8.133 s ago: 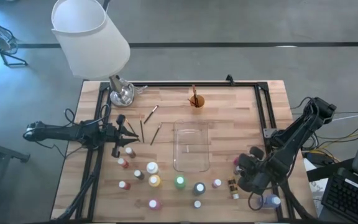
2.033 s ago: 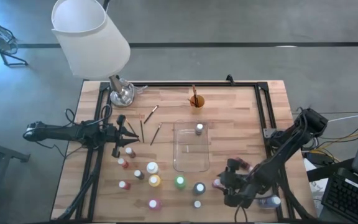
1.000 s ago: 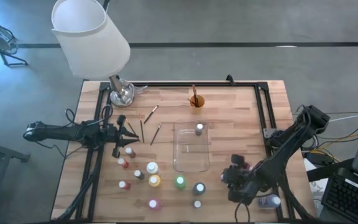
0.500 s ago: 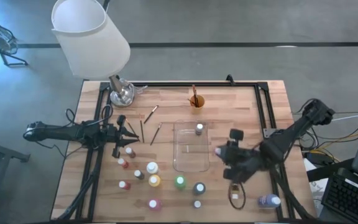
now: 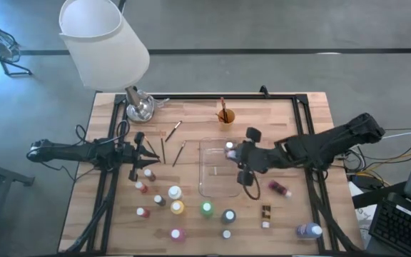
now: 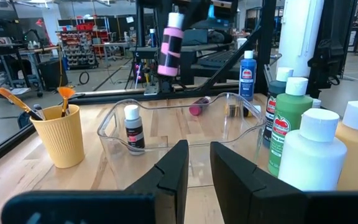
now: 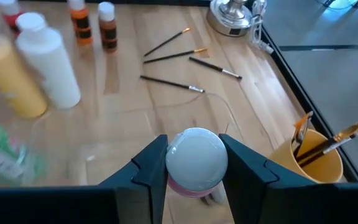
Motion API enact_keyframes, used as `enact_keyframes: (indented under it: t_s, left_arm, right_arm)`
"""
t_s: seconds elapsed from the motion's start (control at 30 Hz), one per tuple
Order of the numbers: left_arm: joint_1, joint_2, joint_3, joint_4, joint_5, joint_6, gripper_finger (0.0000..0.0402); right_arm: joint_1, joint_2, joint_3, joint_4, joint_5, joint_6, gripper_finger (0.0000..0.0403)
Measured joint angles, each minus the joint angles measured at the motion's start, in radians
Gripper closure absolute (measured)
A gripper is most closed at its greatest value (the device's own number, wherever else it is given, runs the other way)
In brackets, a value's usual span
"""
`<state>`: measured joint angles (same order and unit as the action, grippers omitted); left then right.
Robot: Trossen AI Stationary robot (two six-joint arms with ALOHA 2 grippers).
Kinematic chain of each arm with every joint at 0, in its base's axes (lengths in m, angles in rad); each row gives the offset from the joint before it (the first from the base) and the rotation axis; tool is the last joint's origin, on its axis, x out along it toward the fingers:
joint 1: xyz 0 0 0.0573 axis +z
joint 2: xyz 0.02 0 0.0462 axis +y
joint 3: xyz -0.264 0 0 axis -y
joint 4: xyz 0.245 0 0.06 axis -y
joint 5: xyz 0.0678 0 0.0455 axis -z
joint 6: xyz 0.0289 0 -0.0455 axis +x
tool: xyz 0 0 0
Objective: Pick & Place Paint Supplies
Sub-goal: Put the small pink paint bottle into the transparent bin
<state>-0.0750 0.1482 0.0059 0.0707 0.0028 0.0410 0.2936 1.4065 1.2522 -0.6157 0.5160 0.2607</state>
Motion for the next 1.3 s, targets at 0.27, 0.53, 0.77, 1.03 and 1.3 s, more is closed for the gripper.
enact_keyframes:
  t_s: [0.27, 0.53, 0.77, 1.03, 1.3]
  left_arm:
    - [0.0, 0.0, 0.0, -0.002, 0.0, 0.0, 0.0328]
    - [0.0, 0.0, 0.0, -0.004, 0.0, 0.0, 0.0328]
    - [0.0, 0.0, 0.0, -0.006, 0.0, 0.0, 0.0328]
    - [0.0, 0.0, 0.0, -0.005, 0.0, 0.0, 0.0328]
    - [0.0, 0.002, 0.0, -0.003, 0.0, 0.0, 0.0328]
  right_arm:
    - [-0.056, 0.081, -0.004, 0.075, -0.004, 0.014, 0.0289]
    - [-0.099, 0.151, -0.01, 0.081, -0.001, 0.049, 0.029]
    - [-0.144, 0.196, -0.014, 0.09, -0.001, 0.08, 0.0284]
    - [-0.208, 0.229, -0.03, 0.141, -0.036, 0.077, 0.029]
    - [-0.243, 0.265, -0.076, 0.214, -0.083, 0.084, 0.029]
